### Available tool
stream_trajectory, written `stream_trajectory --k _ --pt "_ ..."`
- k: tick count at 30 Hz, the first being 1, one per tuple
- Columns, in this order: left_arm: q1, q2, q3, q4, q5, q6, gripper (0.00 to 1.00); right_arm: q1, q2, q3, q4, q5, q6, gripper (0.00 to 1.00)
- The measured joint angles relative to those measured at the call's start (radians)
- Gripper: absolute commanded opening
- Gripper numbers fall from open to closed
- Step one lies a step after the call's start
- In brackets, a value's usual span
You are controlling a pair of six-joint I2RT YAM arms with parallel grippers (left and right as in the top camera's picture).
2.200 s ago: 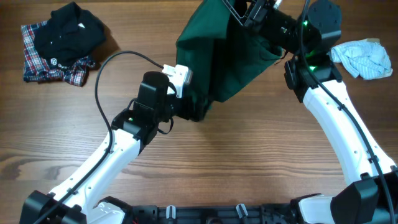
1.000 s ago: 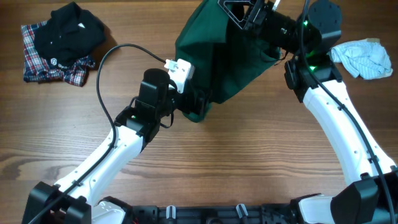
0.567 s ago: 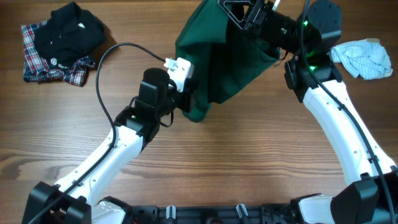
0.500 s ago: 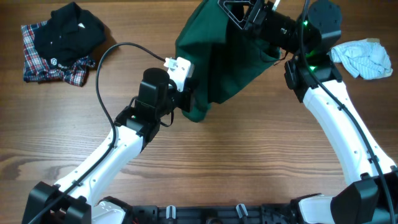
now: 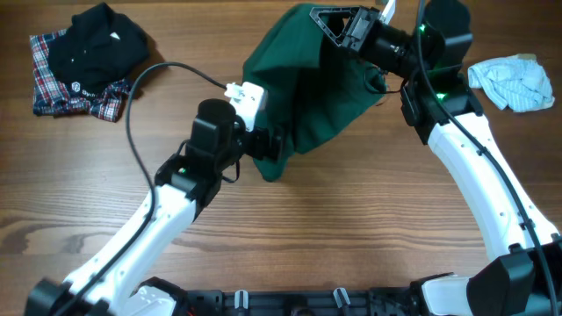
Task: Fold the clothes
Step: 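Reach the left gripper to the hanging green garment and grasp its edge, then lower the green garment onto the table with both grippers, release right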
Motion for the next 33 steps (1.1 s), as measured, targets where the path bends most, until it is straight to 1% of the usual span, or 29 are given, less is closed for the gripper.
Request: stream_trajectory --k 3,5,6,9,10,12,15,20,23,29,33 --pt "-0.003 -0.084 0.0 -0.021 -0.047 0.031 1.0 0.0 0.0 0.0 -0.032 0.043 -0.026 0.04" --pt "-0.031 -0.124 0.0 -0.023 -0.076 0.083 1.0 0.0 0.0 0.0 -0.047 0.063 -0.037 0.04" --pt "-0.05 -0.129 0.0 -0.023 -0.097 0.111 1.0 0.0 0.0 0.0 -0.059 0.07 -0.04 0.04" --pt "-0.168 -0.124 0.0 -0.025 -0.205 0.192 1.0 0.007 0.0 0.0 -0.082 0.082 -0.044 0.04" --pt "-0.209 -0.117 0.0 -0.021 -0.25 0.21 1.0 0.013 0.0 0.0 -0.082 0.082 -0.044 0.04" --pt "-0.252 -0.111 0.0 -0.014 -0.325 0.234 1.0 0.021 0.0 0.0 -0.09 0.082 -0.047 0.04" --pt "-0.289 -0.108 0.0 0.024 -0.428 0.263 1.0 0.035 0.0 0.0 -0.114 0.082 -0.047 0.04" --pt "-0.298 -0.108 0.0 0.095 -0.563 0.311 1.0 0.039 0.0 0.0 -0.125 0.081 -0.047 0.04" --pt "-0.304 -0.108 0.0 0.106 -0.6 0.337 1.0 0.039 0.0 0.0 -0.125 0.081 -0.043 0.04" --pt "-0.375 -0.108 0.0 0.235 -0.655 0.422 1.0 0.04 0.0 0.0 -0.154 0.08 -0.039 0.04" --pt "-0.414 -0.108 0.0 0.251 -0.675 0.477 1.0 0.04 0.0 0.0 -0.158 0.08 -0.039 0.04"
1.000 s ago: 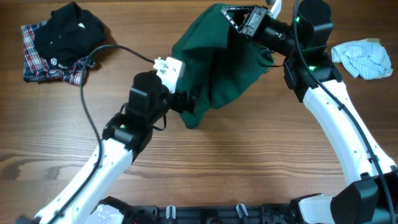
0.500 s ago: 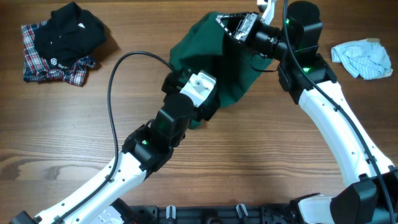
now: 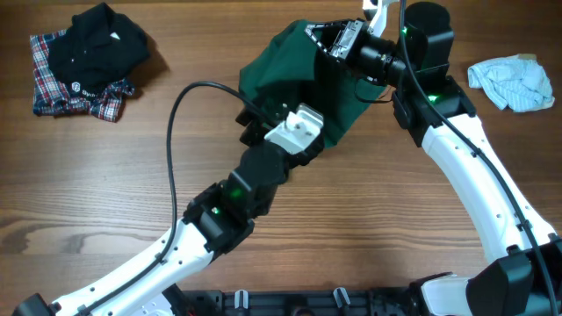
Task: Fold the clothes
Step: 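Lower the green garment onto the table with both grippers, release right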
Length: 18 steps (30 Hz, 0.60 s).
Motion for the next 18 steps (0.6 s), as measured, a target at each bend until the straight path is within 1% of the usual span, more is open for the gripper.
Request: stream_trajectory --k 9,10,12,13,14,15,17,18 --pt "-0.009 0.017 0.0 0.042 -0.023 0.043 1.0 0.022 0.0 0.0 0.0 -0.039 0.019 0.04" --pt "-0.009 0.019 0.0 0.051 -0.03 0.051 0.97 0.022 0.0 0.0 0.0 -0.042 0.019 0.04" --pt "-0.009 0.023 0.0 0.061 -0.034 0.058 0.77 0.022 0.0 0.0 0.0 -0.045 0.019 0.04" --pt "-0.009 0.027 0.0 0.064 -0.038 0.067 0.74 0.022 0.0 0.0 0.0 -0.045 0.019 0.04" --pt "-0.009 0.031 0.0 0.068 -0.041 0.066 0.77 0.022 0.0 0.0 0.0 -0.045 0.019 0.04" --pt "-0.009 0.038 0.0 0.072 -0.05 0.074 0.87 0.022 0.0 0.0 0.0 -0.048 0.019 0.04" --pt "-0.009 0.051 0.0 0.086 -0.068 0.082 0.88 0.022 0.0 0.0 0.0 -0.051 0.021 0.04" --pt "-0.009 0.058 0.0 0.092 -0.076 0.081 0.86 0.022 0.0 0.0 0.001 -0.056 0.023 0.04"
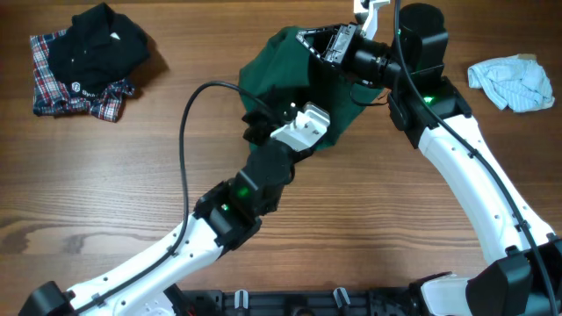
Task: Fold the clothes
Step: 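Lower the green garment onto the table with both grippers, release right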
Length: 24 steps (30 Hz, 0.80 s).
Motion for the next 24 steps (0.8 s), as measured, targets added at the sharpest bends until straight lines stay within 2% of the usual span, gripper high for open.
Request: stream_trajectory --k 3,6,7,12,13,16,24 --pt "0.007 0.023 0.0 0.023 -0.01 0.006 0.79 0.0 0.0 0.0 0.004 -0.016 0.001 0.04" --pt "0.029 0.036 0.0 0.053 -0.013 0.019 0.59 0.0 0.0 0.0 0.005 -0.027 0.003 0.04" --pt "0.035 0.037 0.0 0.061 -0.019 0.022 0.56 0.0 0.0 0.0 0.007 -0.03 0.003 0.04" --pt "0.057 0.037 0.0 0.073 -0.039 0.026 0.18 0.0 0.0 0.0 0.011 -0.041 0.004 0.04" --pt "0.058 0.037 0.0 0.073 -0.04 0.027 0.14 0.0 0.0 0.0 0.011 -0.043 0.004 0.04" --pt "0.058 0.037 0.0 0.08 -0.039 0.026 0.04 0.0 0.0 0.0 0.011 -0.051 0.004 0.04" --pt "0.058 0.044 0.0 0.098 -0.04 0.024 0.04 0.009 0.0 0.0 0.022 -0.069 0.004 0.04"
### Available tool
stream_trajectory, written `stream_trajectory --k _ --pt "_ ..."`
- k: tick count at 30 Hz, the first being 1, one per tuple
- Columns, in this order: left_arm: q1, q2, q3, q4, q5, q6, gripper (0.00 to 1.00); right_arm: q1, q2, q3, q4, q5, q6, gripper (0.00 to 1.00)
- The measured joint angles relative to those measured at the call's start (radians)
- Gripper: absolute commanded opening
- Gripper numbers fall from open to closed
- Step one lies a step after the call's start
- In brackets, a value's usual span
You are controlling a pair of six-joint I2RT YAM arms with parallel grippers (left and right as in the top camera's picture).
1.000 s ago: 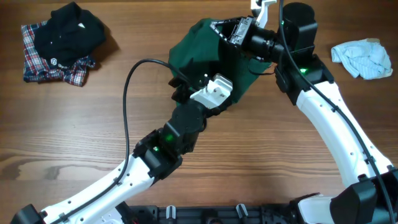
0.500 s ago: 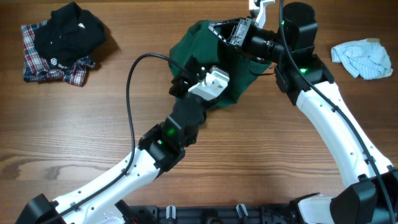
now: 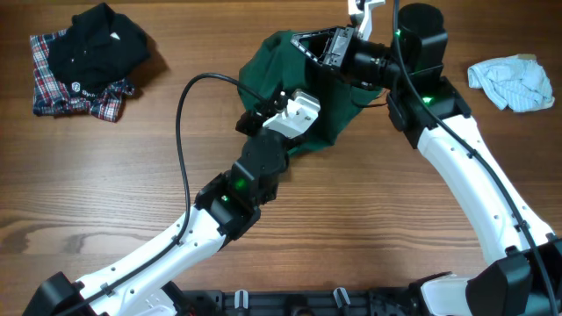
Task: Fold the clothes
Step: 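Lower the green garment onto the table with both grippers, release right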
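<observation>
A dark green garment [image 3: 283,63] lies bunched at the table's far centre. My right gripper [image 3: 309,46] is at its upper right part, with cloth gathered at its fingers and lifted there. My left gripper [image 3: 255,116] reaches up from below onto the garment's lower left edge. Its dark fingers lie against the cloth, and its white wrist block hides part of the garment. From above I cannot make out whether its fingers grip the fabric.
A black shirt [image 3: 95,46] lies on a plaid shirt [image 3: 48,96] at the far left. A crumpled pale blue cloth [image 3: 514,81] sits at the far right. The left arm's black cable [image 3: 184,140] loops over the wooden table [image 3: 369,228].
My left gripper has shifted slightly up and left along the garment's lower left edge. The right gripper moved a little to the left with the cloth. The garment's shape is nearly the same.
At first my left gripper held the garment's lower corner at centre left, while the right held its top high. Then the left arm stood under the garment's middle and the corner no longer hung down. Since then both grippers have crept left and the cloth has bunched tighter.
</observation>
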Motion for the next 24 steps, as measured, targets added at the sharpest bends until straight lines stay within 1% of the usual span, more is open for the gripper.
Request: stream_trajectory --k 2,4,5,6,8,10,14,16,20,24 --pt "0.0 0.0 0.0 0.028 -0.003 0.0 0.04 0.005 0.0 0.0 0.004 -0.004 0.0 0.04" --pt "0.0 0.0 0.0 0.063 -0.02 -0.007 0.04 0.006 0.0 0.0 0.004 -0.007 0.0 0.09" --pt "0.0 0.0 0.0 0.073 -0.034 -0.011 0.04 0.006 0.0 0.0 0.005 -0.009 0.0 0.17" --pt "0.0 0.0 0.0 0.073 -0.041 -0.011 0.04 0.006 0.0 0.0 0.005 -0.009 -0.001 0.41" --pt "0.0 0.001 0.0 0.074 -0.053 -0.013 0.04 0.006 0.0 0.0 0.005 -0.008 0.002 0.42" --pt "0.0 0.002 0.0 0.08 -0.06 -0.015 0.04 0.006 0.0 0.0 0.008 -0.005 -0.002 0.5" --pt "0.0 0.002 0.0 0.081 -0.092 -0.015 0.04 0.003 0.0 0.0 0.008 0.022 -0.009 0.52" --pt "0.0 0.002 0.0 0.081 -0.105 -0.015 0.04 -0.009 0.0 0.0 0.008 0.03 -0.009 0.65" --pt "0.0 0.002 0.0 0.083 -0.115 -0.015 0.04 -0.059 0.0 0.0 0.004 0.04 -0.016 0.68" --pt "0.0 0.002 0.0 0.084 -0.127 -0.015 0.04 -0.082 0.0 0.0 -0.012 0.045 -0.027 0.67"
